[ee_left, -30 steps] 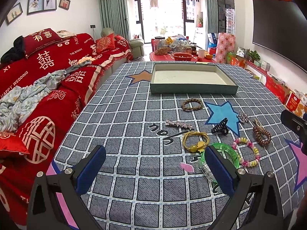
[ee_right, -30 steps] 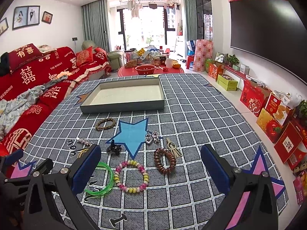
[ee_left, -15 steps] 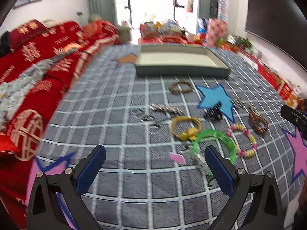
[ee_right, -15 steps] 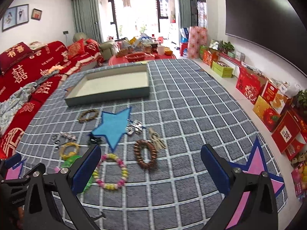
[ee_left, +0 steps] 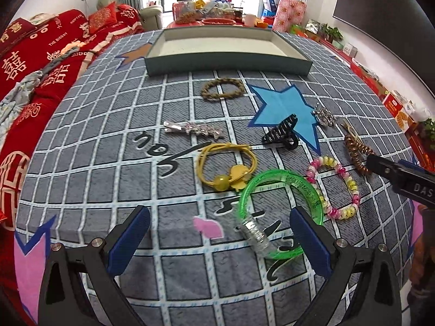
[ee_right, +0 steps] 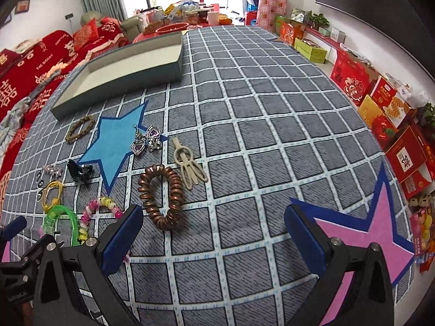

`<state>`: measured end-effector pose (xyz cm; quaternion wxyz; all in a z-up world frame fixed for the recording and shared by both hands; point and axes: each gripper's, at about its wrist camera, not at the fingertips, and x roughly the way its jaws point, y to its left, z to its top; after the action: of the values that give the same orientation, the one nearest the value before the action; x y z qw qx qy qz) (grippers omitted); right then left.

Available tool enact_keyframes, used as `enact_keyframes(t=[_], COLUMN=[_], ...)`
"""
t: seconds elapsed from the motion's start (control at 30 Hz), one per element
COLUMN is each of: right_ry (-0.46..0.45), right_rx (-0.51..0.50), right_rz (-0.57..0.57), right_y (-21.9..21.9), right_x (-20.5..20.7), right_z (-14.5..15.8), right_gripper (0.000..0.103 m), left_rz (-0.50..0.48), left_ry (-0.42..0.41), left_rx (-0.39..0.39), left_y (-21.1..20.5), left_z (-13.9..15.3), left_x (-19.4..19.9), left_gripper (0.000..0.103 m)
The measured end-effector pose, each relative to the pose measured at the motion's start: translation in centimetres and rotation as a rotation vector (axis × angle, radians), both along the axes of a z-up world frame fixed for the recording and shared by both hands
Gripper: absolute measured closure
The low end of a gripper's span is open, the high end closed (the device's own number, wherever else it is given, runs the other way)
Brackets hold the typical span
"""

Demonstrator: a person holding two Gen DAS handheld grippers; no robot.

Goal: Organize jewelry
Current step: 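Grasp the green bangle with the left tool while the right tool grasps the brown coiled hair tie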

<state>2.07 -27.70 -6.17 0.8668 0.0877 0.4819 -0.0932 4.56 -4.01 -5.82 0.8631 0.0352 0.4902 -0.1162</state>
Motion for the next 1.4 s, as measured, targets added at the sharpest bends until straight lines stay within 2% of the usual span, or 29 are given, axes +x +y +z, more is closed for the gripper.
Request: enact_keyframes(t=[0.13,0.23,0.33,0.37,0.4,0.43,0.47,0.5,0.53,0.57,0.6,0.83,0.9,0.93,0.97,1.0,1.03,1.23,1.4], right_ry=[0.032,0.024,0.024,0.024,0.023,0.020,0.017,0.014,0.011,0.006,0.005,-0.014,-0.022,-0.024,-0.029,-0.036,-0.049,-0.043,-0.019], right_rx=[0.040,0.025,0.006,-0.002,-0.005,-0.002,0.005,0.009,0.017,0.034,0.049,0.128,0.136,0.125,0.117,0.111,0.102,0.082,0.091], right_rz=[-0.007,-0.007,-0.010,-0.013,-0.014,-0.014,-0.012,-0.013,-0.015,-0.017,-0.017,-0.005,-0.004,-0.005,-0.007,-0.012,-0.020,-0.052,-0.056], right_y=[0.2,0.7,1.0,1.1,1.1,1.1,1.0,0.9,0.8,0.5,0.4,-0.4,-0.6,-0.8,-0.9,-1.0,-1.1,-2.0,-2.2], right_x=[0.8,0.9,0.7,0.7,0.8,0.8,0.7,0.7,0.6,0.5,0.5,-0.5,-0.8,-0.8,-0.8,-0.9,-1.0,-0.2,1.6], right_z=[-0.7,-0.4,-0.3,-0.2,-0.2,-0.1,-0.1,-0.1,0.0,0.0,-0.1,0.4,0.6,0.7,0.8,0.9,1.1,1.1,0.3], right_gripper=[0.012,0.022,0.036,0.045,0.056,0.060,0.070,0.079,0.081,0.092,0.096,0.096,0.091,0.086,0.065,0.038,0.031,0.031,0.050], left_rz=[-0.001,-0.008,-0.027,-0.034,-0.041,-0.056,-0.064,-0.074,-0.079,-0.083,-0.085,-0.087,-0.088,-0.088,-0.088,-0.088,-0.088,-0.091,-0.096], left_ry=[0.023,0.009,-0.007,-0.010,-0.014,-0.020,-0.022,-0.019,-0.016,-0.012,-0.007,-0.001,-0.003,-0.003,-0.003,-0.003,-0.003,-0.002,-0.004], left_rx=[0.015,0.032,0.037,0.036,0.034,0.029,0.028,0.022,0.015,0.007,-0.002,-0.009,-0.009,-0.010,-0.010,-0.010,-0.010,-0.016,-0.016], left_y=[-0.4,-0.8,-1.2,-1.4,-1.5,-1.7,-1.7,-1.8,-1.8,-1.9,-1.8,-1.6,-1.5,-1.5,-1.5,-1.5,-1.5,-1.4,-1.3], left_z=[-0.7,-0.6,-0.4,-0.4,-0.3,-0.2,-0.2,-0.1,-0.1,-0.2,-0.1,-0.1,0.0,0.0,0.0,0.0,0.0,0.1,0.1], left_x=[0.6,0.4,0.1,0.1,-0.1,-0.2,-0.2,-0.2,-0.2,-0.1,-0.1,-0.2,-0.4,-0.4,-0.4,-0.4,-0.4,-0.8,-0.9], left_gripper=[0.007,0.013,0.029,0.036,0.048,0.057,0.070,0.074,0.074,0.076,0.077,0.077,0.077,0.077,0.077,0.077,0.077,0.077,0.077])
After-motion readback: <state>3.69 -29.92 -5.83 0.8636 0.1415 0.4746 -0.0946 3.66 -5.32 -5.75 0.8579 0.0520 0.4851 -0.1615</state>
